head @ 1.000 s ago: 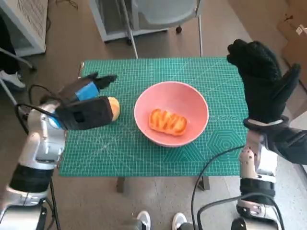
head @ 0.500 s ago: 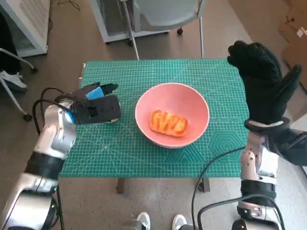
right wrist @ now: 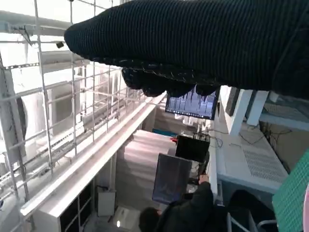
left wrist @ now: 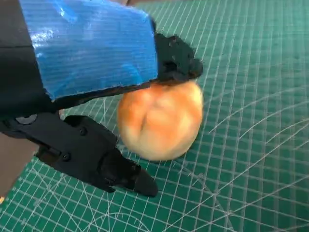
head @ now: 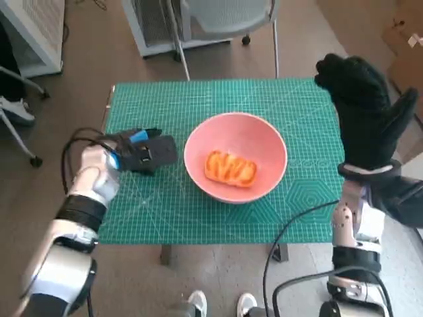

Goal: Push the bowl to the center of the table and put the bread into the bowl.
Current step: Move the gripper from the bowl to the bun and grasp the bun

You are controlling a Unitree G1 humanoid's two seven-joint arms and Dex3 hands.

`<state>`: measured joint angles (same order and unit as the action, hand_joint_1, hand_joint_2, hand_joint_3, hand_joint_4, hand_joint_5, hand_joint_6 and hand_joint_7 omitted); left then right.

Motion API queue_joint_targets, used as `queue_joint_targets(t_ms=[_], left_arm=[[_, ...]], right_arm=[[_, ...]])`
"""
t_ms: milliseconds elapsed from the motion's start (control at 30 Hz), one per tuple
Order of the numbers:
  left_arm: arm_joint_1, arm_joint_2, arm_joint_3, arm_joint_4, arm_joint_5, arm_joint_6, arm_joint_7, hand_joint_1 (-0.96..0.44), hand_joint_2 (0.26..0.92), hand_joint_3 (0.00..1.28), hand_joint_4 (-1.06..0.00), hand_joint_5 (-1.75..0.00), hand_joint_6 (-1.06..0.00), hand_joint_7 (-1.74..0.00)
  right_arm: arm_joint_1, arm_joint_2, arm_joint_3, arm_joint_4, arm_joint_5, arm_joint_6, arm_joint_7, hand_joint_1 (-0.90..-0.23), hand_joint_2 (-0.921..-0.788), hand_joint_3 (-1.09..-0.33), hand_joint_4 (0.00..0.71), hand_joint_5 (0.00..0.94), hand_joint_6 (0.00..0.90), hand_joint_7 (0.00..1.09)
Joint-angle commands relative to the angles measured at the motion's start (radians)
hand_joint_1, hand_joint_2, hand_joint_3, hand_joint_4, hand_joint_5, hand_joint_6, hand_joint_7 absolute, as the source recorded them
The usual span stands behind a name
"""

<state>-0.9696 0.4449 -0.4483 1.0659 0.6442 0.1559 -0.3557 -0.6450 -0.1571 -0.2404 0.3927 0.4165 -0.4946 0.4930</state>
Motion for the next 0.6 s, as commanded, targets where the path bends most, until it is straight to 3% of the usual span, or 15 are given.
queue_joint_targets(t_ms=[33, 133, 200, 300, 367, 433, 467, 600], left_arm=[[-0.023, -0.020, -0.026, 0.083, 0.017, -0.021, 0.034, -0.22, 0.776, 0.00, -0.07, -0.01, -0.29, -0.02], [-0.020, -0.032, -0.046, 0.127, 0.031, -0.035, 0.075, 0.17, 0.874, 0.09, -0.42, -0.89, -0.43, -0.07], [-0.020, -0.030, -0.062, 0.129, 0.044, -0.047, 0.092, 0.27, 0.887, 0.12, -0.52, -1.09, -0.51, -0.10], [-0.023, -0.017, -0.078, 0.092, 0.055, -0.058, 0.096, 0.33, 0.910, 0.12, -0.60, -1.22, -0.68, -0.19], [-0.027, -0.004, -0.080, 0.049, 0.054, -0.060, 0.084, 0.17, 0.915, 0.11, -0.63, -1.21, -0.63, -0.68], [-0.016, 0.026, -0.068, -0.057, 0.050, -0.050, 0.051, 0.09, 0.918, 0.10, -0.64, -1.19, -0.62, -0.94], [-0.008, 0.039, -0.060, -0.107, 0.047, -0.044, 0.036, 0.06, 0.919, 0.10, -0.64, -1.18, -0.62, -1.05], [0.020, 0.060, -0.048, -0.200, 0.048, -0.017, 0.004, 0.02, 0.920, 0.09, -0.65, -1.16, -0.62, -1.20]], right_arm=[[0.027, -0.005, -0.003, 0.004, -0.009, -0.001, -0.004, -0.582, -0.921, -0.672, 0.351, 0.002, 0.394, 0.01], [0.030, -0.003, -0.003, -0.002, -0.012, -0.002, -0.006, -0.583, -0.921, -0.671, 0.351, 0.001, 0.394, 0.01], [0.031, -0.003, -0.004, -0.004, -0.011, 0.000, -0.006, -0.583, -0.921, -0.671, 0.351, 0.001, 0.394, 0.01], [0.033, -0.004, -0.005, -0.008, -0.009, 0.002, -0.005, -0.584, -0.921, -0.671, 0.351, 0.001, 0.393, 0.01], [0.036, -0.004, -0.006, -0.014, -0.008, 0.004, -0.006, -0.584, -0.921, -0.672, 0.354, 0.002, 0.393, 0.01], [0.037, -0.006, -0.008, -0.014, -0.005, 0.006, -0.004, -0.584, -0.921, -0.672, 0.355, 0.003, 0.393, 0.01], [0.037, -0.007, -0.009, -0.013, -0.004, 0.007, -0.003, -0.584, -0.921, -0.672, 0.356, 0.003, 0.393, 0.01], [0.037, -0.007, -0.010, -0.014, -0.003, 0.009, -0.002, -0.584, -0.921, -0.673, 0.357, 0.004, 0.394, 0.01]])
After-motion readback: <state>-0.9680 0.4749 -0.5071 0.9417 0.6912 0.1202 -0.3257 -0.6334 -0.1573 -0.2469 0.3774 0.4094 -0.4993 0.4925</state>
